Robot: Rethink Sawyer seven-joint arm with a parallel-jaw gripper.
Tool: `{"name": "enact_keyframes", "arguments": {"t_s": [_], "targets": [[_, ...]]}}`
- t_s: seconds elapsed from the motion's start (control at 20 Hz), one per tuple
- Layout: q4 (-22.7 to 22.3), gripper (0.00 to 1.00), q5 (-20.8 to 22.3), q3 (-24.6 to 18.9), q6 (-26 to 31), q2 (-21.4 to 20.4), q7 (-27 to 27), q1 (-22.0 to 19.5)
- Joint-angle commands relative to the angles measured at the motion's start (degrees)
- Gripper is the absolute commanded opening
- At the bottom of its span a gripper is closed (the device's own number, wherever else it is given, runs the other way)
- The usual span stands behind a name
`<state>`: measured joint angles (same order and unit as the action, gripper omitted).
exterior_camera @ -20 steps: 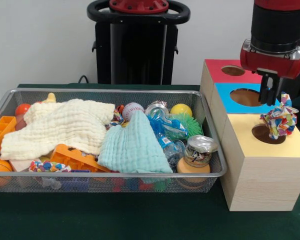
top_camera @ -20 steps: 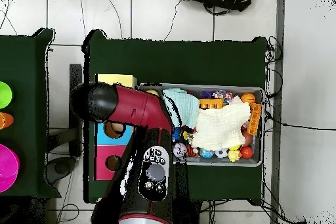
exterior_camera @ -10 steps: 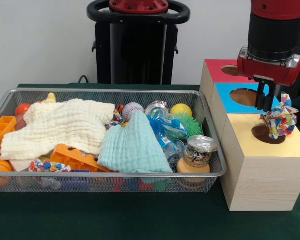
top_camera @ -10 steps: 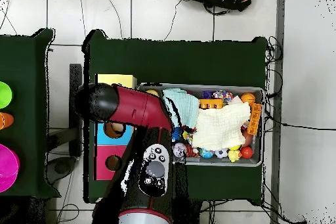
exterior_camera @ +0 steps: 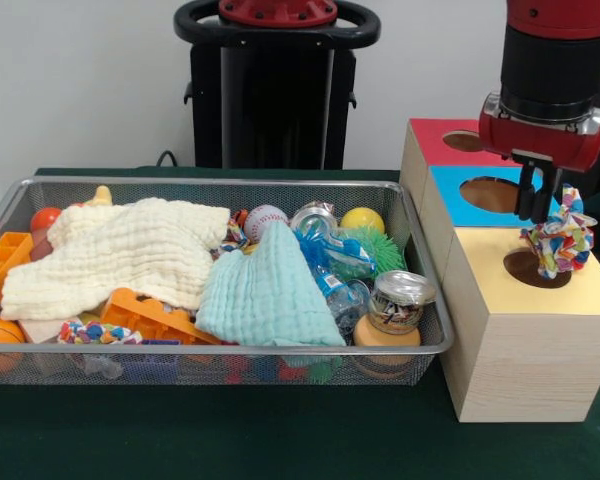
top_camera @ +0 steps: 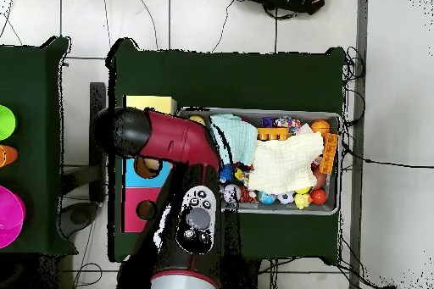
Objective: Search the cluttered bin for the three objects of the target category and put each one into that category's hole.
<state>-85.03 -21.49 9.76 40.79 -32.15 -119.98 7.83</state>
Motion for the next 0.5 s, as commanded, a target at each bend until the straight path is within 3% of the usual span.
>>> {"name": "enact_keyframes", "arguments": {"t_s": [0.05,0.25,0.4,0.5], "targets": [[0.9,0.0,-0.8,-1.5,3.5,0.1,-12.1,-0.2],[1.3,0.0,-0.9,-1.4,9.3,-3.2,-11.8,-0.8],[5.1,0.0,0.4,-0.3,17.6,-5.0,-12.8,-0.8],[6.3,0.0,0.5,0.1,20.1,-5.4,-13.8,-0.7]]}}
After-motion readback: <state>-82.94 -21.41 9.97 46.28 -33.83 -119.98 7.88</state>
